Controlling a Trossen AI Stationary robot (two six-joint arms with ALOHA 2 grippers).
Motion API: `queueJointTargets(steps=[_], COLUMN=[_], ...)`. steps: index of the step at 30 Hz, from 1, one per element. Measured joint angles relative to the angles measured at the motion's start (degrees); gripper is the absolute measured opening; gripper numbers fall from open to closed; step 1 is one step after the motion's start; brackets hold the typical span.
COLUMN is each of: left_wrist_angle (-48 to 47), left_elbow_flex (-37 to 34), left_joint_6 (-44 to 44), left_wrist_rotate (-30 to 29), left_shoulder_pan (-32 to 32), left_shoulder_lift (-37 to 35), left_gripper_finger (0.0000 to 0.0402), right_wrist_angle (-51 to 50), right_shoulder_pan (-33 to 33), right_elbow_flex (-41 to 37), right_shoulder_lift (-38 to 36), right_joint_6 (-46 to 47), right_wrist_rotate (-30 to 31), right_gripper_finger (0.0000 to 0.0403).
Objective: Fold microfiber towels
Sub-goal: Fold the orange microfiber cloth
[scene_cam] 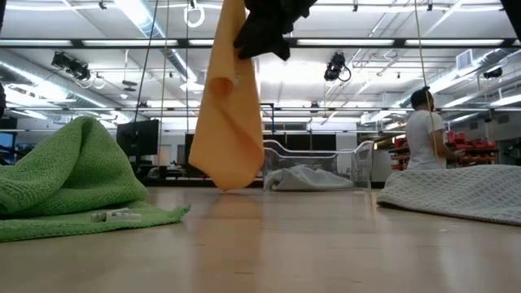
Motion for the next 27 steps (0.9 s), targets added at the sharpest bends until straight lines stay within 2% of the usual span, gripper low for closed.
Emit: queueJointTargets(steps=[12, 27], left_wrist_angle=[-0.6, -0.62], left_elbow_flex=[0.0, 0.0], left_joint_6=[-0.02, 0.0], left_wrist_rotate=[0.99, 1.0], left_shoulder_pan=[0.23, 0.5], left_shoulder_lift=[0.0, 0.0], left_gripper_finger=[0.0005, 0.0005], right_wrist_angle=[-2.28, 0.27], right_shoulder_pan=[-2.71, -2.1], right_elbow_flex=[-0.04, -0.01], right_shoulder_lift=[-1.11, -0.96], right_joint_6=[-3.06, -4.42], right_wrist_rotate=[-0.06, -4.82], right_gripper_finger=[0.0145, 0.0133])
